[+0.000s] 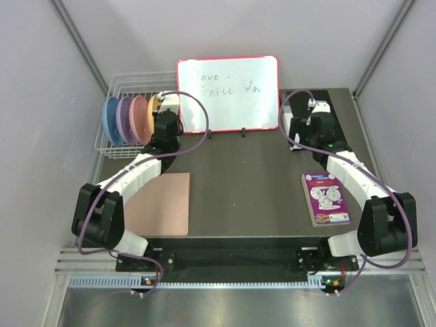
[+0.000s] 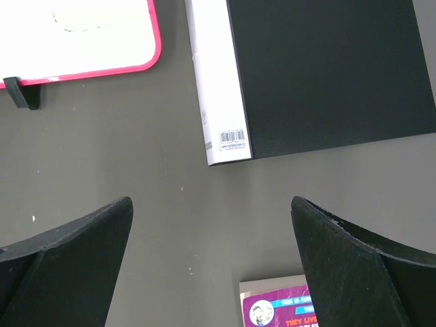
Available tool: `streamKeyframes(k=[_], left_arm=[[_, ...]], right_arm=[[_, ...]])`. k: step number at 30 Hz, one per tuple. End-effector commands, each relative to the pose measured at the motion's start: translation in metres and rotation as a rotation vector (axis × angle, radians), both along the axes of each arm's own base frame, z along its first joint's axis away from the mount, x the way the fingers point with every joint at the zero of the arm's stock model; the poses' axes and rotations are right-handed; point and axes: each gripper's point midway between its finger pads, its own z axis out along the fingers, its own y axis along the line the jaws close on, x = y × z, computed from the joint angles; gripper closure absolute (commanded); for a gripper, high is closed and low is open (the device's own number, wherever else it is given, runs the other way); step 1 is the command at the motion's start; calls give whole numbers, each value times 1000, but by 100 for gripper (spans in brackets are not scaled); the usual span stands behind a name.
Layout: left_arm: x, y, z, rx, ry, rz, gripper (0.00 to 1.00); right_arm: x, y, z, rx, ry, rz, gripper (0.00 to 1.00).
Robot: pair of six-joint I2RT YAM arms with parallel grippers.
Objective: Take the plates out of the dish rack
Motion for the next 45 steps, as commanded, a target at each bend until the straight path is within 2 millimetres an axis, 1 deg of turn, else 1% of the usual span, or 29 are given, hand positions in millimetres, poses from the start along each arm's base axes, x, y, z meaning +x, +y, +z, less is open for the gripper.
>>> streamKeyframes(k=[1,3,4,5,6,7,8,9,14,16,17,18,19,21,22,25,27,29,30,31,33,36,38,39,40,41,42,43,45], left_arm=[[2,24,29,60,-71,171,100],[3,24,23,65,-46,172,100],[3,24,21,62,-41,166,98],[3,24,20,56,-41,169,88],[2,23,18,47,-41,164,41],[3,19,19,37,-47,139,28],[2,17,21,28,-55,126,22],[3,16,24,20,-66,119,12],[5,18,33,8,-90,121,9],[10,25,19,10,-36,135,11],[15,26,21,-22,-39,140,13],[17,36,15,-27,-16,165,16],[22,39,4,-24,18,177,19],[28,52,-4,-41,31,211,21],[32,55,-12,-40,53,219,24],[38,64,-27,-52,79,239,37],[40,67,-33,-71,97,249,42],[42,68,-40,-76,108,258,53],[42,68,-43,-76,113,258,68],[41,69,-45,-75,117,266,79],[41,69,-44,-83,109,267,100],[35,72,-35,-85,75,295,100],[25,77,-27,-61,43,335,100],[24,79,-17,-58,-6,365,100],[18,80,-15,-49,-26,391,100],[8,82,-7,17,-37,451,100],[5,81,5,19,-88,478,100],[-1,81,9,60,-90,499,100],[-10,76,20,72,-118,529,100]], right_arm=[[12,9,24,4,-59,14,0],[11,10,23,6,-57,16,0],[11,10,21,9,-52,17,0],[11,10,20,9,-49,18,0],[11,11,19,8,-47,20,0],[12,11,17,7,-43,19,0],[12,10,16,6,-38,17,0],[13,10,13,2,-31,20,0],[13,14,5,9,-6,32,0],[14,14,3,8,0,32,0],[14,14,2,8,1,32,0],[14,14,1,6,4,33,0],[15,13,1,5,6,32,0],[15,14,0,6,7,31,0],[15,14,-1,6,10,30,0],[14,13,-3,2,16,31,0],[14,11,-5,-9,22,26,0],[14,11,-5,-13,23,25,0],[13,9,-5,-19,23,24,0],[13,9,-6,-21,24,22,0],[13,9,-6,-23,24,22,0],[14,9,-9,-23,30,21,0],[14,10,-11,-19,36,22,0],[14,10,-13,-18,41,20,0],[14,11,-13,-15,43,21,0],[15,12,-13,-11,42,25,0],[15,13,-13,-9,44,28,0],[15,13,-14,-5,46,29,0],[15,14,-12,-1,42,34,0]])
